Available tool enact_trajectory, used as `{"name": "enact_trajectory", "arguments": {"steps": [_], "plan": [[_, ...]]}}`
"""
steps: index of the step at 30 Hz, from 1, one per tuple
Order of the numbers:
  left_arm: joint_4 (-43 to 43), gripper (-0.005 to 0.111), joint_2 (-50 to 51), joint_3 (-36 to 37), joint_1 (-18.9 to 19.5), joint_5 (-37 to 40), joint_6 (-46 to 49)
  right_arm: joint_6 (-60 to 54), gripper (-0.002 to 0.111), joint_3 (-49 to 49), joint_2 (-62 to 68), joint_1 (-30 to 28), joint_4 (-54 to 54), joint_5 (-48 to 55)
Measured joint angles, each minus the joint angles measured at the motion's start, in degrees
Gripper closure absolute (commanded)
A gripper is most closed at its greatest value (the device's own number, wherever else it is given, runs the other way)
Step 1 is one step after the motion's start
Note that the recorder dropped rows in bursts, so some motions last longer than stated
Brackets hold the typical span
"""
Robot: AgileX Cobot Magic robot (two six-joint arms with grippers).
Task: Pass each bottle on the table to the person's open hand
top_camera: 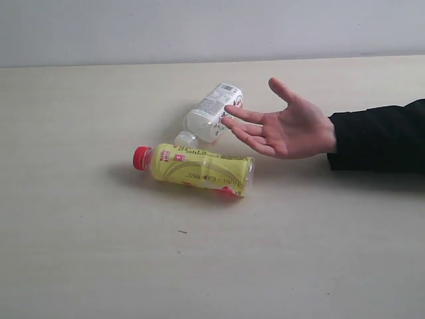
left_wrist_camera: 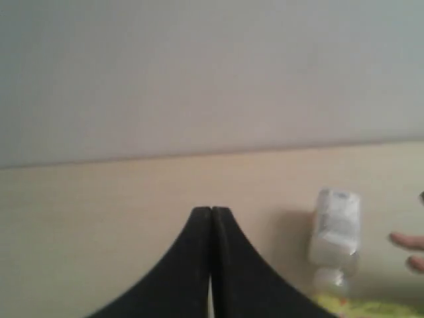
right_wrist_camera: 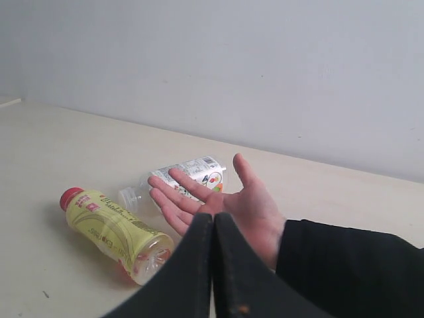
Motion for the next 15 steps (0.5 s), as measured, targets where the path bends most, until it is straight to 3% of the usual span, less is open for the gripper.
{"name": "enact_trajectory", "arguments": {"steps": [4, 7, 12, 15], "plan": [[-0.54, 0.107, 12.42, -12.21, -2.38, 21.15, 10.07, 0.00, 0.108, 0.00, 0.00, 0.00, 0.00, 0.00], [-3.52, 0.107, 18.22, -17.31, -4.69, 30.81, 14.97, 0.00, 0.108, 0.00, 0.00, 0.00, 0.00, 0.00], [-11.64, 0.107, 26.41, -24.34, -8.49, 40.68, 20.21, 0.00, 0.108, 0.00, 0.00, 0.00, 0.00, 0.00], [-15.67, 0.107, 32.30, -27.69, -14.40, 43.79, 30.24, 0.00, 0.108, 0.00, 0.00, 0.00, 0.00, -0.12]]}}
